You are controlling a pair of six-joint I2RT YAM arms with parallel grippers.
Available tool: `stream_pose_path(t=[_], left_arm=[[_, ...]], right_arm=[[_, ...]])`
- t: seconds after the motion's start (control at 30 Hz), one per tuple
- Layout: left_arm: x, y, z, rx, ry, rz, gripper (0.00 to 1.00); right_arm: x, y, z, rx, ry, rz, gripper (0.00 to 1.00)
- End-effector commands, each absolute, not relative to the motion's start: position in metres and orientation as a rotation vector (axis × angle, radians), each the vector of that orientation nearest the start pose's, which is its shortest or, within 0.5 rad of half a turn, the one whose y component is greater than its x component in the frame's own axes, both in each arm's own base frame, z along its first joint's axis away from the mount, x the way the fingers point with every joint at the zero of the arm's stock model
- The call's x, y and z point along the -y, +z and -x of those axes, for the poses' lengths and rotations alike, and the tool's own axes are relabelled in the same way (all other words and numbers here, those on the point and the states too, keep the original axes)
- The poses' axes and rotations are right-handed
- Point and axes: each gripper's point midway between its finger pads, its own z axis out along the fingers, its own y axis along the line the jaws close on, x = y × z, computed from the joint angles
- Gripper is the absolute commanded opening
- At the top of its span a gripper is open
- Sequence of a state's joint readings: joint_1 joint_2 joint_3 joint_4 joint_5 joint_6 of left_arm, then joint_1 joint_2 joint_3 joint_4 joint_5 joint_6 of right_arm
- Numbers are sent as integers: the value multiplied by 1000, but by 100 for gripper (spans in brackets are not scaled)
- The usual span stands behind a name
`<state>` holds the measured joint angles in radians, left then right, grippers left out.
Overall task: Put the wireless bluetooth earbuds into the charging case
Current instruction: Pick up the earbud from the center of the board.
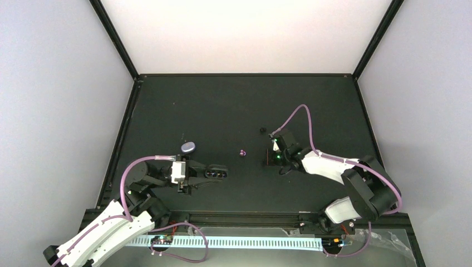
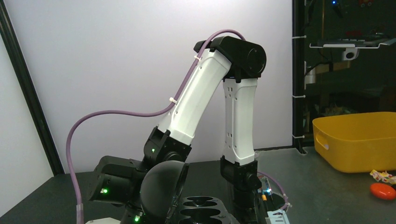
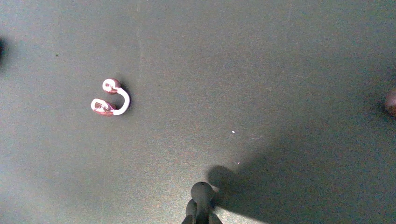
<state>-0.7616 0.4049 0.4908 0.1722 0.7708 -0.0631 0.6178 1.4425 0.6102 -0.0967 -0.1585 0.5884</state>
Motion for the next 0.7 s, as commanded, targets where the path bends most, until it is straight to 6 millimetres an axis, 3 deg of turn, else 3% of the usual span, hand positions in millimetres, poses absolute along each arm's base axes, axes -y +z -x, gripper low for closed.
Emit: stream_pose_path(t=[0.0, 0.23, 0.33, 0.43, 0.5, 0.6, 0.67], left_arm=[[226, 358, -61, -957, -1172, -1114, 2], [226, 358, -61, -955, -1170, -1114, 1], [226, 358, -62, -957, -1169, -1113, 2], [226, 358, -61, -956, -1169, -1114, 2], [226, 358, -60, -951, -1172, -1118, 2], [226, 359, -56, -931, -1189, -1134, 2], [226, 361, -52, -914, -1202, -1146, 2]], right_arm=[[-223, 40, -265, -2615, 663, 118, 5], [-222, 43, -267, -2609, 646, 114, 1], [-223, 60, -269, -2565, 656, 144, 1], [-225, 99, -265, -2457, 709, 235, 1], [-230, 137, -257, -2345, 775, 349, 1], [-250, 201, -222, -2157, 933, 651, 1], [-262, 241, -191, -2019, 947, 852, 1]])
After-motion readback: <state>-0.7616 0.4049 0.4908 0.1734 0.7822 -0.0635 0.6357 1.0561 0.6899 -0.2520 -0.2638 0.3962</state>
